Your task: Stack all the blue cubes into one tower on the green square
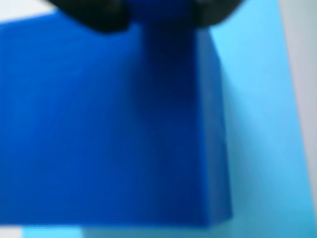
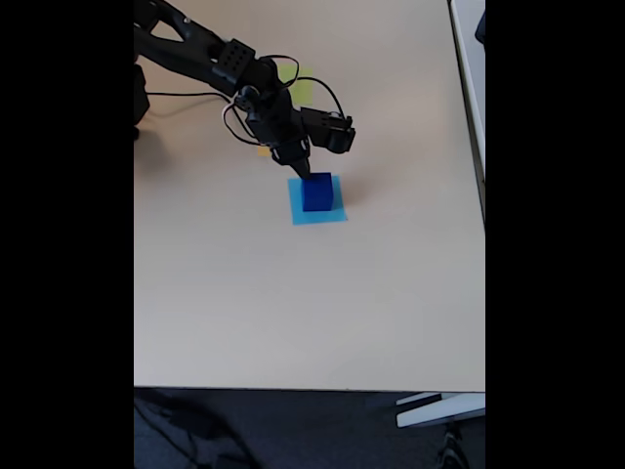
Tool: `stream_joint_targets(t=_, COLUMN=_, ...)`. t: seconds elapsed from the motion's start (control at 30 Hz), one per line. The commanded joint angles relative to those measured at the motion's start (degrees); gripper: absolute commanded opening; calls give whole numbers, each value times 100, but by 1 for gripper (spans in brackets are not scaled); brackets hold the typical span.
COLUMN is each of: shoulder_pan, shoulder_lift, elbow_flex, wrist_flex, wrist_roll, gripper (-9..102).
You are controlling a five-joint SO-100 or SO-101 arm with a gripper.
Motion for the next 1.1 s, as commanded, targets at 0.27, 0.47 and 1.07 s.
stream_joint_targets(t=0.27, shoulder_pan=-149, shoulder_lift=562, elbow_flex=-325, wrist_flex=229, wrist_roll=26, gripper=2)
stream_joint_targets(t=0.47, shoulder_pan=-202, shoulder_lift=677, elbow_flex=-439, wrist_flex=510, wrist_roll=105, gripper=0)
stream_joint_targets(t=1.07, shoulder_pan=-1310, shoulder_lift=1195, elbow_flex=-606, wrist_flex=1644, wrist_roll=1837, gripper=1)
